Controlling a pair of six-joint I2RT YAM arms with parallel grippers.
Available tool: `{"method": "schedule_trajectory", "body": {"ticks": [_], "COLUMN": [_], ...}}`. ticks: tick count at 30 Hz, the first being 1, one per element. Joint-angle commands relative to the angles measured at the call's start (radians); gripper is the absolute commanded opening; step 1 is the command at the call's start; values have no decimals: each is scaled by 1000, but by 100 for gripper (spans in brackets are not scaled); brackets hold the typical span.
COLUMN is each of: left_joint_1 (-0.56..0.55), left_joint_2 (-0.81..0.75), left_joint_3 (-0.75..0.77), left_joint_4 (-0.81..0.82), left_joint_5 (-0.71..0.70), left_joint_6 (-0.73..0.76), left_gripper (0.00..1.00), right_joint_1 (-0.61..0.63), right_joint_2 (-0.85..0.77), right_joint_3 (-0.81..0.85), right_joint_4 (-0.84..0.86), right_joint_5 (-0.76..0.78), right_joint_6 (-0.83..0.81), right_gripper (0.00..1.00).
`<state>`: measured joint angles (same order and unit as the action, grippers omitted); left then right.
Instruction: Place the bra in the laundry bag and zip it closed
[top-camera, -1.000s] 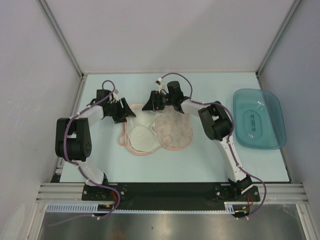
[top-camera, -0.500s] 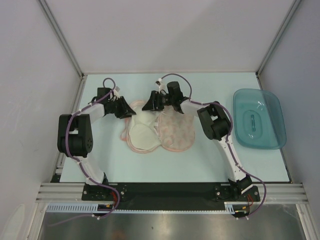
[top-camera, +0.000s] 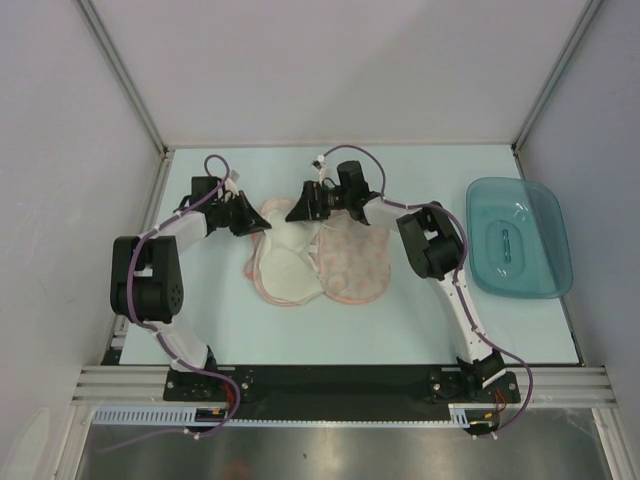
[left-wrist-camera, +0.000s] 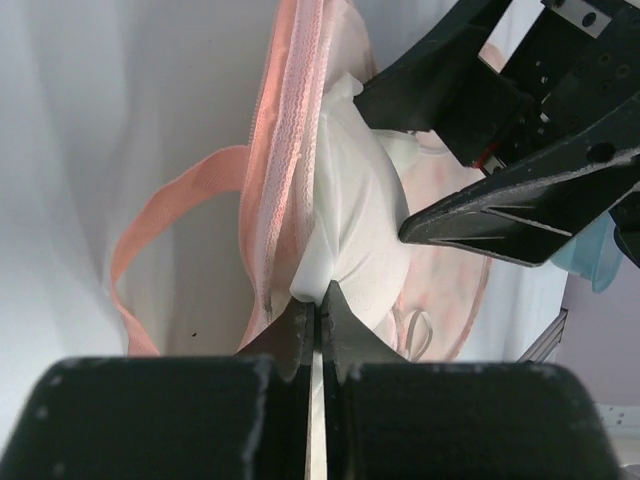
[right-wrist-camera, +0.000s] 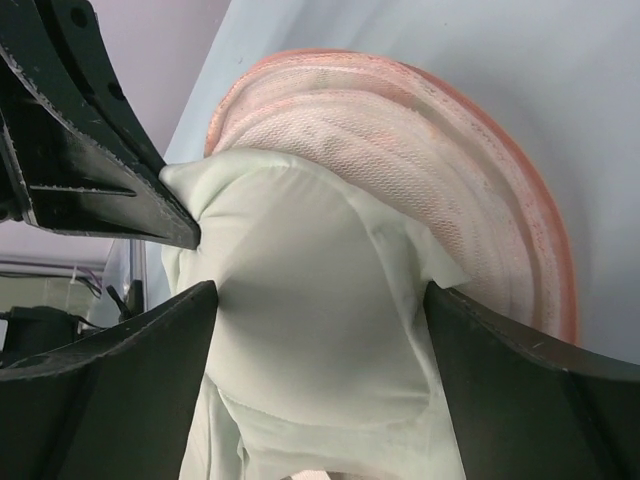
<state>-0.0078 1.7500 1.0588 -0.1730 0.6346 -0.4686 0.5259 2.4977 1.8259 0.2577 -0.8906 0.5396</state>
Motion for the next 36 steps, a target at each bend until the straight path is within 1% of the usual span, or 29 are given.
{"method": "schedule_trajectory", "body": {"ticks": [1, 5, 7, 10, 11, 12, 16, 20, 24, 28, 29, 31, 35, 36], "left_joint_1": [3, 5, 5, 5, 5, 5, 5, 5, 5, 3, 2, -1, -1, -1], "left_joint_2": [-86, -95, -101, -93, -90, -87, -81, -67, -98, -136, -144, -156, -120, -110], "left_joint_3": [-22, -22, -16, 4, 16, 18, 17, 20, 13, 13, 12, 9, 15, 24], "left_joint_4": [52, 47, 44, -6, -35, -42, -45, -45, -45, -68, -66, -68, -62, -84], "left_joint_5": [79, 112, 119, 100, 93, 79, 70, 56, 34, -1, -6, -30, -21, -32], "left_joint_6": [45, 50, 53, 62, 65, 64, 62, 58, 39, 33, 27, 18, 1, 2], "left_gripper": [0, 0, 2, 9, 13, 21, 28, 27, 36, 41, 44, 47, 47, 46], "right_joint_1": [-17, -23, -26, -29, -29, -29, -29, -27, -21, -18, -14, -14, -14, -12], "right_joint_2": [-76, -73, -71, -71, -69, -65, -60, -62, -60, -56, -53, -51, -54, -56], "right_joint_3": [6, 27, 35, 39, 39, 44, 36, 26, 24, 29, 30, 33, 33, 32], "right_joint_4": [-15, 5, 2, -2, -3, -2, 9, 18, 14, 14, 12, 12, 26, 25], "right_joint_5": [-41, -70, -77, -65, -62, -61, -56, -54, -53, -47, -47, -44, -48, -50], "right_joint_6": [-90, -101, -104, -101, -90, -84, -61, -49, -50, -52, -52, -49, -33, -32], "right_gripper": [93, 95, 97, 98, 98, 98, 97, 97, 96, 96, 96, 96, 96, 96]}}
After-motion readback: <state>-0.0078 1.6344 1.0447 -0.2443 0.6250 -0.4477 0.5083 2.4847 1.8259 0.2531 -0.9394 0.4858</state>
